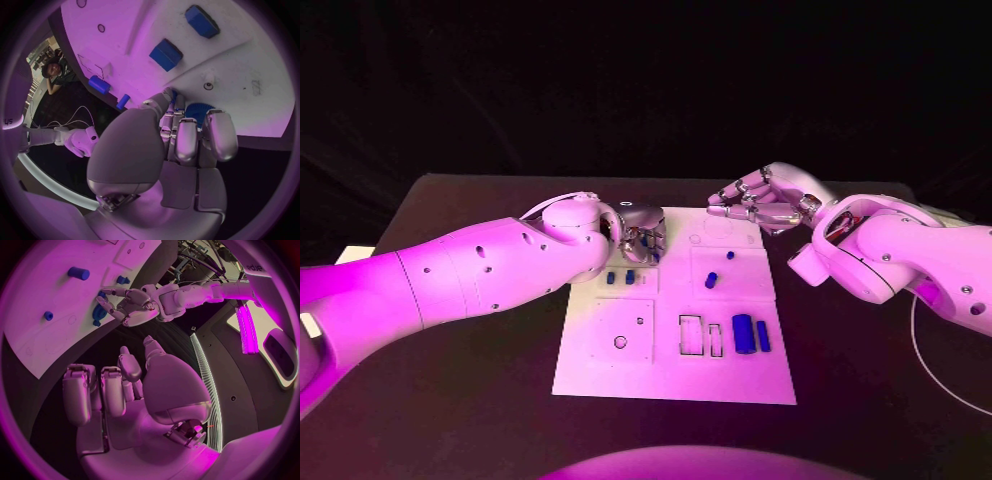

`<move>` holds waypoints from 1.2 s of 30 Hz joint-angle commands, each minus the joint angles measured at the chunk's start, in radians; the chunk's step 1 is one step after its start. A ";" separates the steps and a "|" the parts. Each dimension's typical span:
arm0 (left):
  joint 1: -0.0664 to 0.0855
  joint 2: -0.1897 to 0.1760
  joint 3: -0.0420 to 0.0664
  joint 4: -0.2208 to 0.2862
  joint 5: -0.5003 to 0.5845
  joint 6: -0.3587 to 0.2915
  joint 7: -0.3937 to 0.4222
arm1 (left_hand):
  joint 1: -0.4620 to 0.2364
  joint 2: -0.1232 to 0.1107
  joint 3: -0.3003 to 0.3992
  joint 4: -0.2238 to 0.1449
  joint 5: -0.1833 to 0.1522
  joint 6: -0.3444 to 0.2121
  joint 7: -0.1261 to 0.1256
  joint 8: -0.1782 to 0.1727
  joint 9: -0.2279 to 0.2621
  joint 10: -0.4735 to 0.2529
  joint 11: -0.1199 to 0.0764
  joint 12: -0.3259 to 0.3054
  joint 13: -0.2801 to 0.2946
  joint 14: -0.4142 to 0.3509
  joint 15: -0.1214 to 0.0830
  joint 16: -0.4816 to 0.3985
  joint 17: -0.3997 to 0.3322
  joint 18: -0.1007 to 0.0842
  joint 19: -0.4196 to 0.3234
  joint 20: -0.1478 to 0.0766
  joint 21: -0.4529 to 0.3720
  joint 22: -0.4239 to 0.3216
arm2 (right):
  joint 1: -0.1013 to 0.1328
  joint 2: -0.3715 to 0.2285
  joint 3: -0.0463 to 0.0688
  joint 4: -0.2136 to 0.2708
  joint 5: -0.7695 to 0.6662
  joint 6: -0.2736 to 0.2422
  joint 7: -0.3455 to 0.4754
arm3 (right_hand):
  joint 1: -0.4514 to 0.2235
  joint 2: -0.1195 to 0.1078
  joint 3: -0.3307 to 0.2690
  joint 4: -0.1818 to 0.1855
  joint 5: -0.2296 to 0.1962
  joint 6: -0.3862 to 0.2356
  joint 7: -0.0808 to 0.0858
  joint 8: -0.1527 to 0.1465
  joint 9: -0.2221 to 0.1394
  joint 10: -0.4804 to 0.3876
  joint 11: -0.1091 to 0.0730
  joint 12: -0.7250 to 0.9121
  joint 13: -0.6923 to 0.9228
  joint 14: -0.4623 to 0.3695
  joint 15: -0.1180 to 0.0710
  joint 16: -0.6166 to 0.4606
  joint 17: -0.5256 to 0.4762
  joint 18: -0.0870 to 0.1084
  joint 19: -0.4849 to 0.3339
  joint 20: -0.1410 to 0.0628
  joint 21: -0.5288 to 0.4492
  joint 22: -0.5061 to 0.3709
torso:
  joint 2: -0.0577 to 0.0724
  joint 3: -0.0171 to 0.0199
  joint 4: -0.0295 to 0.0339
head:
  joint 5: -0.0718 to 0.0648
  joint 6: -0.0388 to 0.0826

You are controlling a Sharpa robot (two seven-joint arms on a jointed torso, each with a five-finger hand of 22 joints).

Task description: Assemble the parts on the task board

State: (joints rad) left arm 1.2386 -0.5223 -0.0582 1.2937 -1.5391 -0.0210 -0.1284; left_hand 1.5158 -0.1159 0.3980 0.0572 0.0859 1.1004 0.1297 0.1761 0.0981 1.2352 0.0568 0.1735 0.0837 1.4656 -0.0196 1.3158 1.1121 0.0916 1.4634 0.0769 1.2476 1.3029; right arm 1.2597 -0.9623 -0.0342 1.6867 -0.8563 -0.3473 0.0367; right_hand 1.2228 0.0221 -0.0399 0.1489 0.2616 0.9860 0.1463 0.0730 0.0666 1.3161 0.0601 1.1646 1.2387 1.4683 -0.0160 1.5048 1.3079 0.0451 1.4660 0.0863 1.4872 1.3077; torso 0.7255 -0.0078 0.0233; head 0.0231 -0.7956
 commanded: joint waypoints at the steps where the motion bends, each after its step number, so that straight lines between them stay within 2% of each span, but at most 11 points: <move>1: -0.004 -0.001 -0.003 -0.002 -0.005 0.008 -0.013 | 0.009 0.002 0.016 -0.011 -0.003 0.011 0.001 -0.005 0.001 0.012 -0.001 -0.008 0.004 0.026 -0.009 -0.006 -0.005 -0.021 0.016 -0.004 0.014 0.009 | -0.001 0.001 0.000 0.001 -0.003 0.013 0.007 | 0.006 0.003 -0.007 0.001 0.004 0.004 0.000 0.006 0.002 -0.006 0.001 0.000 0.001 0.075 0.002 -0.003 0.142 -0.005 0.014 0.005 -0.006 0.078 | 0.000 -0.0005 0.0000 | -0.001 0.001; 5: -0.005 -0.006 0.000 0.007 0.007 -0.036 -0.004 | 0.002 -0.002 0.039 -0.026 0.000 0.022 0.003 -0.012 -0.001 0.023 0.000 -0.019 0.005 0.026 -0.008 -0.006 -0.011 -0.023 0.018 -0.005 0.024 0.018 | -0.001 0.001 0.000 0.001 -0.003 0.014 0.008 | 0.006 0.003 -0.007 0.001 0.004 0.004 0.000 0.006 0.002 -0.006 0.001 0.000 0.001 0.075 0.002 -0.003 0.142 -0.005 0.014 0.005 -0.006 0.078 | 0.000 -0.0004 -0.0006 | -0.003 0.002; 11: -0.005 -0.035 0.010 0.041 0.058 -0.118 0.017 | -0.021 -0.014 0.082 -0.052 0.018 0.029 0.008 -0.031 -0.007 0.032 0.002 -0.044 0.005 0.026 -0.004 -0.002 -0.019 -0.023 0.017 -0.002 0.026 0.023 | -0.001 0.002 0.000 0.000 -0.003 0.014 0.009 | 0.007 0.005 -0.008 0.002 0.004 0.004 0.000 0.006 0.002 -0.005 0.001 0.001 0.002 0.075 0.002 -0.003 0.142 -0.005 0.014 0.005 -0.006 0.079 | -0.001 -0.0001 0.0004 | -0.005 0.004; 17: -0.002 -0.097 0.032 0.107 0.112 -0.140 0.012 | -0.037 -0.020 0.095 -0.059 0.019 0.031 0.009 -0.039 -0.010 0.034 0.005 -0.055 0.006 0.025 -0.004 -0.001 -0.023 -0.023 0.017 -0.001 0.026 0.025 | -0.001 0.001 0.000 0.000 -0.002 0.014 0.009 | 0.007 0.005 -0.008 0.002 0.004 0.004 0.000 0.006 0.002 -0.005 0.001 0.001 0.002 0.075 0.002 -0.003 0.142 -0.005 0.014 0.005 -0.006 0.079 | -0.001 0.0001 0.0030 | -0.007 0.007; 21: 0.000 -0.135 0.040 0.136 0.139 -0.137 0.006 | -0.042 -0.022 0.097 -0.060 0.019 0.032 0.009 -0.041 -0.010 0.036 0.005 -0.057 0.006 0.025 -0.004 -0.001 -0.025 -0.023 0.017 -0.001 0.027 0.026 | -0.001 0.000 0.000 0.000 -0.002 0.014 0.009 | 0.007 0.005 -0.008 0.002 0.004 0.004 0.000 0.006 0.002 -0.005 0.001 0.001 0.002 0.075 0.002 -0.003 0.142 -0.005 0.014 0.005 -0.006 0.079 | -0.002 -0.0005 0.0037 | -0.007 0.008; 28: 0.001 -0.173 0.043 0.137 0.180 -0.093 -0.006 | -0.051 -0.025 0.099 -0.061 0.018 0.033 0.009 -0.044 -0.011 0.037 0.005 -0.061 0.007 0.024 -0.003 -0.001 -0.028 -0.023 0.017 0.000 0.027 0.027 | -0.001 -0.002 0.000 -0.001 -0.002 0.015 0.008 | 0.007 0.005 -0.008 0.002 0.004 0.004 0.000 0.006 0.002 -0.005 0.001 0.001 0.002 0.075 0.002 -0.003 0.142 -0.005 0.014 0.005 -0.006 0.079 | -0.001 -0.0020 0.0027 | -0.005 0.009; 32: -0.001 -0.178 0.041 0.125 0.185 -0.082 -0.003 | -0.054 -0.027 0.100 -0.062 0.017 0.033 0.008 -0.046 -0.012 0.037 0.005 -0.063 0.007 0.024 -0.003 0.000 -0.028 -0.023 0.016 0.000 0.026 0.026 | -0.001 -0.001 0.000 -0.002 -0.001 0.016 0.009 | 0.007 0.006 -0.008 0.002 0.004 0.004 0.000 0.006 0.002 -0.005 0.001 0.001 0.002 0.075 0.002 -0.003 0.142 -0.005 0.014 0.005 -0.006 0.078 | -0.001 -0.0014 0.0026 | -0.003 0.010; 36: -0.006 -0.180 0.038 0.113 0.185 -0.070 -0.001 | -0.055 -0.027 0.100 -0.063 0.016 0.033 0.009 -0.046 -0.012 0.037 0.005 -0.064 0.007 0.024 -0.003 0.000 -0.028 -0.023 0.016 0.000 0.026 0.026 | -0.002 0.000 0.000 -0.003 -0.001 0.016 0.009 | 0.007 0.007 -0.009 0.003 0.005 0.004 0.000 0.006 0.002 -0.005 0.001 0.001 0.002 0.075 0.002 -0.003 0.142 -0.005 0.014 0.004 -0.007 0.078 | 0.000 -0.0032 0.0019 | -0.004 0.009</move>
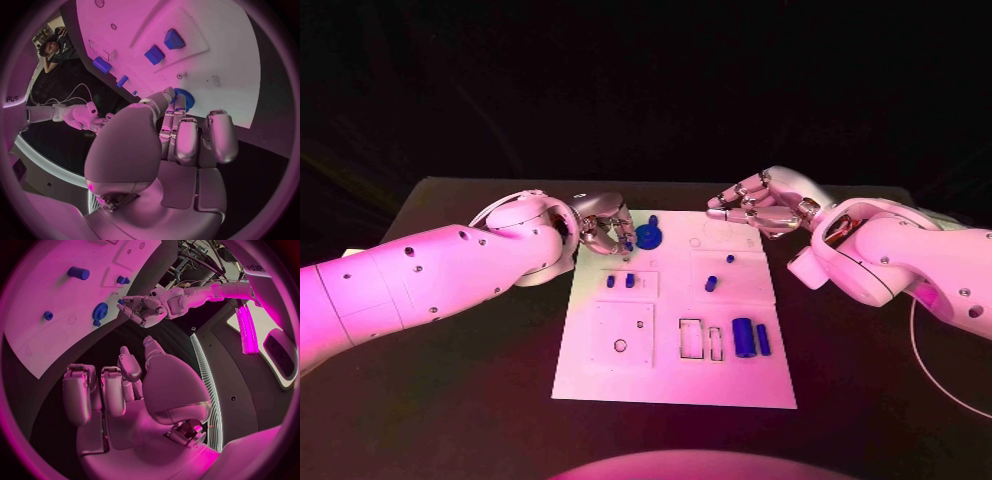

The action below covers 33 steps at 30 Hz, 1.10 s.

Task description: Assemble the parts on the task board

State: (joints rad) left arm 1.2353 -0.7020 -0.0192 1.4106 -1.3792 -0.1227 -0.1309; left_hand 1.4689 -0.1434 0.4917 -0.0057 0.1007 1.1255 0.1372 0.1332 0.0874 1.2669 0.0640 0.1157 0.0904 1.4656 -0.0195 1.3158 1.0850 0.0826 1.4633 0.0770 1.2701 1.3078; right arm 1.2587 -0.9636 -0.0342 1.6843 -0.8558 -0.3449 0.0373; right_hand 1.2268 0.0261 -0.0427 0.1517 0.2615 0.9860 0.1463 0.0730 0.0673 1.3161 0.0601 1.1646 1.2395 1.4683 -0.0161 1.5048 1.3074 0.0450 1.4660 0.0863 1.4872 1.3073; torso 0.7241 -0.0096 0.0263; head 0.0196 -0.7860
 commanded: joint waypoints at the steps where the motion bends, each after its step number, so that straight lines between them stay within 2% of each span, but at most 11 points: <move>1: -0.003 0.000 -0.001 -0.006 0.025 0.035 0.002 | -0.008 0.000 0.006 0.000 0.002 0.008 0.001 -0.003 -0.001 0.005 -0.002 -0.006 0.000 0.024 -0.003 0.000 -0.001 -0.014 0.016 0.000 0.004 0.021 | -0.002 0.001 0.000 0.000 -0.002 0.014 0.009 | 0.003 0.003 -0.006 0.000 0.005 0.004 0.000 0.006 0.001 -0.005 0.001 0.001 0.001 0.075 0.002 -0.003 0.142 -0.005 0.014 0.004 -0.007 0.078 | 0.001 -0.0008 -0.0011 | 0.000 -0.001; 7: -0.006 -0.001 -0.002 -0.014 0.025 0.049 -0.004 | -0.010 0.000 0.007 0.000 0.001 0.008 0.001 -0.004 -0.001 0.006 -0.002 -0.007 0.000 0.024 -0.003 0.000 -0.002 -0.014 0.016 0.000 0.004 0.022 | -0.003 0.001 0.000 0.000 -0.002 0.013 0.009 | 0.003 0.003 -0.006 0.000 0.005 0.004 0.000 0.006 0.001 -0.005 0.001 0.001 0.001 0.075 0.002 -0.003 0.142 -0.005 0.014 0.004 -0.007 0.078 | 0.002 0.0020 -0.0017 | 0.004 -0.002; 17: -0.007 -0.003 -0.003 -0.017 0.029 0.094 -0.009 | -0.014 -0.002 0.007 -0.001 -0.001 0.008 0.000 -0.006 -0.002 0.008 -0.003 -0.009 0.001 0.023 -0.003 -0.001 -0.006 -0.014 0.016 0.000 0.004 0.023 | -0.003 0.000 0.000 0.001 -0.002 0.013 0.007 | 0.003 0.003 -0.006 0.000 0.005 0.004 0.000 0.006 0.001 -0.005 0.001 0.001 0.001 0.075 0.002 -0.003 0.142 -0.005 0.014 0.004 -0.007 0.078 | 0.001 0.0023 -0.0010 | 0.005 -0.004; 33: -0.010 0.013 -0.006 -0.032 0.019 0.116 -0.005 | -0.016 -0.003 0.007 -0.002 -0.002 0.009 -0.001 -0.007 -0.002 0.009 -0.003 -0.010 0.002 0.023 -0.003 0.000 -0.004 -0.014 0.016 0.000 0.006 0.025 | -0.003 0.000 0.000 0.001 -0.002 0.014 0.008 | 0.003 0.003 -0.006 0.000 0.005 0.004 0.000 0.006 0.001 -0.005 0.001 0.001 0.001 0.075 0.002 -0.003 0.142 -0.005 0.014 0.004 -0.007 0.078 | 0.001 0.0019 -0.0021 | 0.005 -0.006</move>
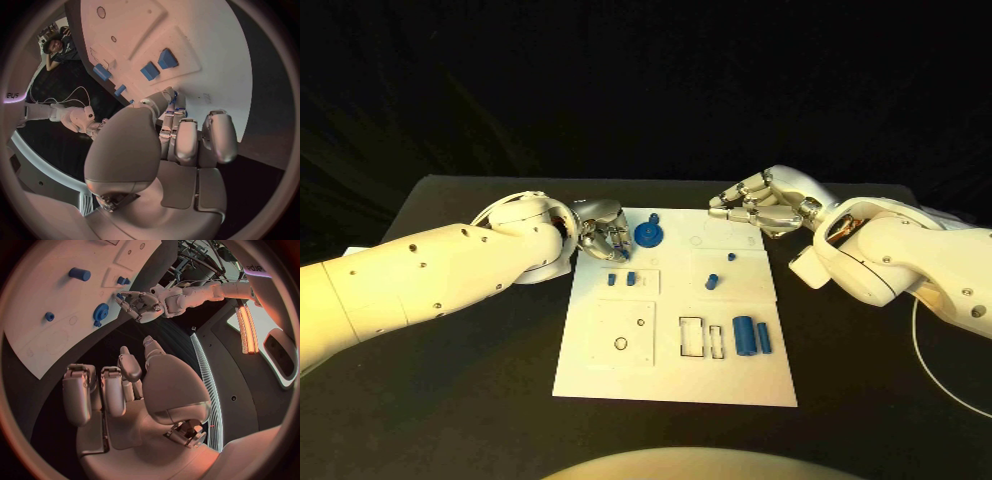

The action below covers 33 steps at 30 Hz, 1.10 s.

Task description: Assemble the parts on the task board

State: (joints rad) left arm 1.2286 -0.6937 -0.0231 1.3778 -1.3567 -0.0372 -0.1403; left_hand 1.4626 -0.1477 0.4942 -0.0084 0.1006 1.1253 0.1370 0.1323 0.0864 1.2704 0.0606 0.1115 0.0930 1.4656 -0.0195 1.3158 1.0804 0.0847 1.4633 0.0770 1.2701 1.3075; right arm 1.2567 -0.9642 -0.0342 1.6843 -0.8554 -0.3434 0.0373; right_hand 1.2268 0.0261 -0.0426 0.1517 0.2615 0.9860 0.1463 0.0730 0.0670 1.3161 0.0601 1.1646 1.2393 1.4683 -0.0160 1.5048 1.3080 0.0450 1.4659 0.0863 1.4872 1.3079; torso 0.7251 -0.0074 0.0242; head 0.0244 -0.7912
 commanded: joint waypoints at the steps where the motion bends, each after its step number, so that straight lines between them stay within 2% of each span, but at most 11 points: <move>1: -0.004 0.005 -0.003 0.000 -0.004 0.031 0.004 | -0.010 0.002 0.004 0.001 -0.002 0.009 0.000 -0.006 -0.001 0.005 0.000 -0.005 -0.001 0.023 -0.004 0.000 0.000 -0.017 0.016 0.000 0.006 0.025 | -0.001 0.001 0.000 0.001 -0.002 0.013 0.007 | 0.003 0.003 -0.006 0.000 0.005 0.004 0.000 0.006 0.001 -0.005 0.001 0.001 0.001 0.075 0.002 -0.003 0.142 -0.005 0.014 0.004 -0.007 0.077 | 0.001 -0.0004 0.0004 | 0.000 -0.001; 23: -0.005 0.011 -0.004 -0.003 -0.014 0.041 0.000 | -0.023 -0.003 0.002 -0.003 -0.005 0.006 -0.004 -0.014 -0.003 0.007 -0.002 -0.011 0.002 0.023 -0.005 0.004 0.002 -0.016 0.015 0.000 0.006 0.026 | -0.001 0.001 0.000 0.000 -0.002 0.032 0.007 | 0.006 0.005 -0.008 0.001 0.005 0.004 0.000 0.006 0.001 -0.004 0.001 0.002 0.002 0.076 0.001 -0.003 0.142 -0.005 0.014 0.004 -0.007 0.078 | 0.000 -0.0005 0.0006 | 0.000 -0.002; 29: -0.005 0.011 -0.004 -0.005 -0.015 0.047 -0.010 | -0.041 -0.010 0.007 -0.005 -0.004 -0.044 0.007 -0.051 -0.017 -0.019 0.009 -0.032 0.000 0.022 0.003 0.004 -0.005 -0.016 0.011 0.004 0.000 0.024 | -0.001 0.001 0.000 0.000 -0.002 0.033 0.006 | 0.006 0.005 -0.008 0.001 0.005 0.004 0.000 0.006 0.001 -0.004 0.001 0.002 0.002 0.076 0.001 -0.003 0.142 -0.005 0.014 0.004 -0.007 0.078 | 0.000 -0.0003 0.0000 | -0.001 -0.003; 31: -0.005 0.011 -0.005 -0.005 -0.015 0.048 -0.012 | -0.047 -0.015 0.010 -0.006 -0.003 -0.076 0.010 -0.070 -0.023 -0.037 0.015 -0.043 -0.004 0.020 0.007 0.004 -0.009 -0.015 0.009 0.007 -0.004 0.022 | -0.001 0.001 0.000 0.000 -0.002 0.032 0.006 | 0.006 0.005 -0.008 0.001 0.005 0.004 0.000 0.006 0.001 -0.004 0.001 0.002 0.002 0.076 0.001 -0.003 0.142 -0.005 0.014 0.004 -0.007 0.078 | 0.000 -0.0002 0.0004 | -0.001 -0.002; 33: -0.005 0.010 -0.005 -0.006 -0.015 0.048 -0.014 | -0.052 -0.019 0.013 -0.007 -0.003 -0.091 0.016 -0.072 -0.024 -0.048 0.020 -0.048 -0.006 0.019 0.011 0.004 -0.011 -0.015 0.008 0.010 -0.007 0.020 | -0.001 0.000 0.000 0.000 -0.002 0.032 0.006 | 0.006 0.005 -0.008 0.001 0.005 0.004 0.000 0.006 0.001 -0.004 0.001 0.002 0.002 0.076 0.001 -0.003 0.142 -0.005 0.014 0.004 -0.007 0.078 | 0.000 -0.0001 0.0006 | -0.001 -0.002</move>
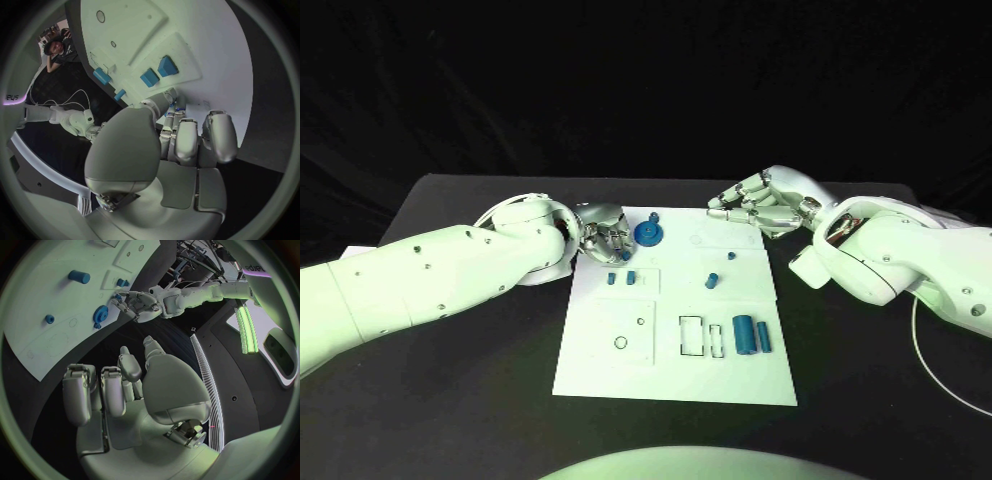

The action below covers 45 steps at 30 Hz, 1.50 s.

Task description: Assemble the parts on the task board

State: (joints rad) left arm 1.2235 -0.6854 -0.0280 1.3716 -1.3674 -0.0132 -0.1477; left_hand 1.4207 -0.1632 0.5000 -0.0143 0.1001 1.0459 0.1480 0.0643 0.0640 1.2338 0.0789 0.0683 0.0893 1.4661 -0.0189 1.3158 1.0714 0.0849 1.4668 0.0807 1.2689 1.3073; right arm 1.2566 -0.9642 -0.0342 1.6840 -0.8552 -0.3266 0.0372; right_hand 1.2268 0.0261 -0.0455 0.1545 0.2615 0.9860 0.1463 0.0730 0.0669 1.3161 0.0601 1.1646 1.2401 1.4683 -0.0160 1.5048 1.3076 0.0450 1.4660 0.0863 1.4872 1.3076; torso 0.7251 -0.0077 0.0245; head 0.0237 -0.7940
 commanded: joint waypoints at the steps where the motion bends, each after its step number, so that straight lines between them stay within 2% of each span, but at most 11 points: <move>1: 0.000 0.002 0.000 0.000 -0.005 0.024 -0.007 | -0.014 -0.006 0.009 -0.001 -0.002 -0.023 0.007 -0.005 -0.002 -0.022 0.005 -0.007 -0.005 0.018 0.013 0.004 -0.004 -0.015 0.003 0.009 -0.009 0.018 | -0.001 0.000 0.000 0.000 -0.002 0.015 0.006 | 0.006 0.005 -0.005 -0.002 0.005 0.004 0.000 0.006 0.002 -0.004 0.001 0.002 0.001 0.076 0.001 -0.003 0.143 -0.005 0.014 0.004 -0.007 0.078 | 0.000 0.0003 0.0002 | 0.000 0.001; 16: 0.000 -0.009 0.000 0.003 -0.003 0.005 -0.007 | -0.021 -0.014 0.017 -0.006 -0.001 -0.050 0.013 -0.003 0.000 -0.050 0.012 -0.006 -0.011 0.014 0.020 0.003 -0.016 -0.012 -0.001 0.016 -0.021 0.010 | -0.001 -0.002 0.000 -0.015 -0.008 0.005 -0.013 | 0.016 0.007 -0.009 -0.005 0.005 -0.001 0.001 0.004 0.001 -0.030 0.002 -0.034 -0.029 0.075 0.002 -0.005 0.141 -0.003 0.011 0.005 -0.010 0.071 | 0.000 -0.0009 -0.0002 | -0.002 0.003; 20: 0.000 -0.027 0.001 0.009 0.010 -0.009 -0.006 | -0.020 -0.016 0.020 -0.008 0.001 -0.053 0.013 -0.003 0.000 -0.054 0.013 -0.006 -0.012 0.013 0.020 0.002 -0.019 -0.010 -0.004 0.017 -0.029 0.005 | 0.000 -0.005 0.000 -0.034 -0.087 0.013 -0.070 | 0.121 0.019 0.022 -0.059 -0.014 -0.013 0.007 -0.001 0.000 -0.279 0.003 -0.406 -0.319 0.052 0.001 -0.056 0.070 0.027 -0.062 0.004 -0.087 -0.071 | 0.000 -0.0010 -0.0002 | -0.004 0.006; 21: 0.000 -0.032 0.001 0.010 0.019 -0.015 -0.001 | -0.020 -0.016 0.021 -0.009 0.001 -0.054 0.013 -0.002 0.000 -0.055 0.013 -0.006 -0.012 0.013 0.020 0.001 -0.020 -0.009 -0.005 0.017 -0.032 0.002 | 0.000 -0.006 0.000 -0.038 -0.115 0.019 -0.082 | 0.142 0.020 0.038 -0.066 -0.026 -0.015 0.011 -0.002 0.000 -0.280 0.002 -0.490 -0.397 0.047 0.013 -0.073 0.053 0.028 -0.069 0.003 -0.102 -0.089 | -0.001 -0.0009 -0.0002 | -0.005 0.006; 23: 0.001 -0.045 0.003 0.011 0.065 -0.043 0.028 | -0.019 -0.013 0.028 -0.011 0.002 -0.042 0.013 0.004 0.003 -0.063 0.014 -0.005 -0.014 0.007 0.023 -0.002 -0.026 -0.003 -0.016 0.019 -0.062 -0.019 | 0.000 -0.007 0.000 -0.049 -0.198 0.038 -0.114 | 0.186 0.009 0.066 -0.089 -0.013 -0.012 0.015 0.001 0.001 -0.335 0.012 -0.624 -0.503 0.041 0.006 -0.099 0.019 0.032 -0.072 0.004 -0.112 -0.104 | -0.002 -0.0012 0.0005 | -0.006 0.005; 26: 0.002 -0.062 0.007 0.007 0.198 -0.106 0.086 | 0.018 0.007 0.067 -0.038 0.003 0.012 0.024 0.033 0.012 -0.064 0.023 0.007 -0.014 -0.064 0.023 -0.108 -0.197 0.036 -0.095 0.022 -0.248 -0.156 | 0.000 -0.007 0.000 -0.062 -0.345 0.081 -0.168 | 0.228 -0.011 0.133 -0.116 -0.010 0.017 0.030 0.014 0.003 -0.313 0.022 -0.824 -0.698 0.041 0.017 -0.126 -0.016 0.032 -0.060 0.010 -0.110 -0.097 | -0.003 -0.0010 0.0023 | -0.009 0.011; 27: 0.003 -0.068 0.008 0.006 0.248 -0.125 0.105 | 0.029 0.009 0.078 -0.049 0.003 0.021 0.025 0.039 0.013 -0.055 0.022 0.016 -0.012 -0.087 0.022 -0.139 -0.241 0.046 -0.120 0.021 -0.299 -0.192 | 0.000 -0.005 0.000 -0.066 -0.397 0.097 -0.185 | 0.242 -0.018 0.154 -0.127 -0.007 0.023 0.015 0.016 0.003 -0.301 0.020 -0.854 -0.733 0.041 0.015 -0.131 -0.022 0.029 -0.058 0.016 -0.109 -0.095 | -0.002 -0.0013 0.0017 | -0.009 0.012; 30: 0.004 -0.091 0.010 0.004 0.406 -0.195 0.170 | 0.047 0.006 0.097 -0.077 0.004 0.021 0.029 0.042 0.009 -0.050 0.023 0.030 -0.010 -0.146 0.022 -0.221 -0.353 0.069 -0.186 0.017 -0.416 -0.272 | 0.000 0.002 0.000 -0.072 -0.566 0.141 -0.231 | 0.238 -0.049 0.219 -0.140 -0.023 0.046 0.009 0.019 0.002 -0.278 0.022 -0.928 -0.838 0.043 0.018 -0.137 -0.029 0.030 -0.055 0.019 -0.110 -0.095 | -0.001 -0.0016 -0.0002 | -0.013 0.016; 33: 0.004 -0.110 0.010 0.012 0.538 -0.261 0.233 | 0.051 0.007 0.098 -0.088 0.003 0.019 0.028 0.043 0.007 -0.034 0.020 0.047 -0.004 -0.156 0.020 -0.235 -0.371 0.073 -0.201 0.015 -0.435 -0.282 | -0.002 0.011 0.000 -0.073 -0.663 0.163 -0.250 | 0.229 -0.071 0.272 -0.145 -0.058 0.062 0.004 0.016 0.001 -0.259 0.023 -0.964 -0.909 0.044 0.021 -0.140 -0.032 0.031 -0.055 0.019 -0.113 -0.099 | 0.000 -0.0014 -0.0005 | -0.021 0.020; 38: 0.004 -0.143 0.008 0.045 0.849 -0.346 0.364 | 0.042 0.027 0.086 -0.087 0.001 0.024 0.027 0.050 0.007 -0.017 0.015 0.081 0.011 -0.170 0.018 -0.252 -0.394 0.076 -0.218 0.014 -0.455 -0.292 | -0.012 0.027 0.000 -0.070 -0.787 0.190 -0.268 | 0.210 -0.105 0.360 -0.152 -0.068 0.078 -0.009 0.006 0.001 -0.236 0.016 -1.001 -0.999 0.046 0.015 -0.143 -0.036 0.031 -0.056 0.019 -0.119 -0.105 | -0.001 -0.0017 0.0018 | -0.035 0.024; 45: 0.003 -0.174 0.002 0.088 1.250 -0.366 0.458 | -0.003 0.056 0.040 -0.057 -0.001 0.019 0.023 0.059 0.006 -0.037 0.009 0.122 0.032 -0.176 0.021 -0.251 -0.401 0.079 -0.235 0.020 -0.487 -0.311 | -0.024 0.054 -0.001 -0.072 -0.879 0.232 -0.293 | 0.178 -0.137 0.418 -0.147 -0.113 0.091 -0.025 -0.003 0.001 -0.240 0.005 -1.034 -1.071 0.047 -0.001 -0.152 -0.047 0.033 -0.057 0.006 -0.126 -0.114 | 0.000 -0.0025 0.0009 | -0.042 0.027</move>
State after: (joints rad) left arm 1.2260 -0.8578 -0.0258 1.4516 -0.4389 -0.3287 0.1996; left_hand 1.4278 -0.1073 0.5446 -0.0721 0.1002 1.0666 0.1710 0.1179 0.0710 1.2036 0.0871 0.1862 0.1171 1.2871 -0.0042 1.0680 0.6703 0.1477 1.2362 0.1002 0.7834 0.9972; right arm 1.2344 -0.9123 -0.0350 1.6129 -1.6151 -0.1550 -0.2147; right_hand 1.4029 -0.1061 0.3694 0.0082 0.1506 1.0777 0.1264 0.0748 0.0684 1.0786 0.0723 0.1332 0.1710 1.4657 -0.0129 1.3555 1.2606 0.0617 1.4080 0.0998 1.3663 1.1940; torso 0.7243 -0.0097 0.0257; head -0.0170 -0.7677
